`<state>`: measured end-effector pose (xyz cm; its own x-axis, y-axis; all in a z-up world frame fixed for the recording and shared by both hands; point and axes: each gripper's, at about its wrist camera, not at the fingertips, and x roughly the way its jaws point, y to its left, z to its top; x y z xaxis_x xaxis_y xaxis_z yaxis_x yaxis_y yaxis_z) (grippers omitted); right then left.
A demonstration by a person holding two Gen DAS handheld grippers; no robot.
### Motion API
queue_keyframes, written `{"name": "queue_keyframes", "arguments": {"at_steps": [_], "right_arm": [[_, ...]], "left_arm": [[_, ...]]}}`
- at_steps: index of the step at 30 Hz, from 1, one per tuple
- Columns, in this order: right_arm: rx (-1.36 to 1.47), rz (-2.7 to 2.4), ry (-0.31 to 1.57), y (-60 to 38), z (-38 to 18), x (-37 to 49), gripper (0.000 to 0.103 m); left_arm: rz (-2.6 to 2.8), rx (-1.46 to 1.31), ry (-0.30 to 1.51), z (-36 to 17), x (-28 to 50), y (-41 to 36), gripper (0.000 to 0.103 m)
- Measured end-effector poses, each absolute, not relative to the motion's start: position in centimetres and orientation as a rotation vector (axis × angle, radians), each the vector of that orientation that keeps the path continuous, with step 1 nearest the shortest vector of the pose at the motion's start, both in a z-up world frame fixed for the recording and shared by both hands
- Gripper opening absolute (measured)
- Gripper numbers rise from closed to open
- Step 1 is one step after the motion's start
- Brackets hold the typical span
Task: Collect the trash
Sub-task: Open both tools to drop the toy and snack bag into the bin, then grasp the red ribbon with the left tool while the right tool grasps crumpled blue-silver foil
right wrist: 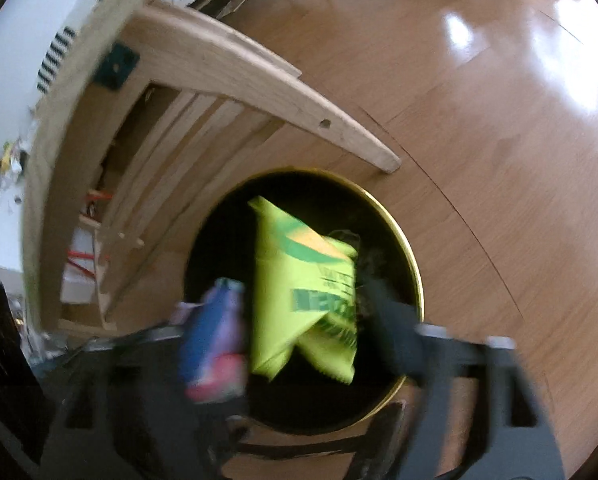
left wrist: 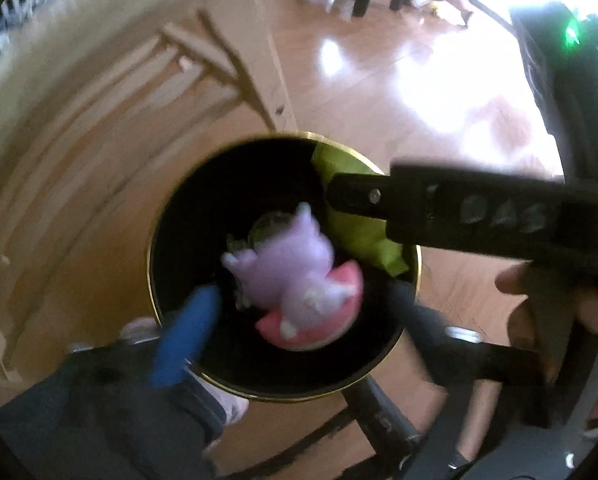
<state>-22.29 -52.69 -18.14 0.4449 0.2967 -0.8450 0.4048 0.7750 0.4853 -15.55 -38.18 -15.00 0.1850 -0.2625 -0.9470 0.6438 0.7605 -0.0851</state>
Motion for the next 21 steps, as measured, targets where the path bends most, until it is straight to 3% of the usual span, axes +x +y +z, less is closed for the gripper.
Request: {"name": "queue_keyframes", "arguments": {"at_steps": [3, 12, 21], "right_arm": [[0.662, -0.157, 1.061, -54.2, -15.2, -23.6, 0.096], [0.316, -0.296, 0.689, -54.1, -3.5, -24.8, 0.096], [0.173, -0.076, 0.732, -45.8, -0.9, -14.3, 0.096]], "left_arm": [[-0.688, 0.319, 1.153, -12.5, -16.4, -37.8, 0.097], [-0.628, 0.148, 0.948, -1.8, -16.3, -33.2, 0.097], [-0.315, 0.077, 0.903, 3.2, -7.2, -20.8, 0.097]]}}
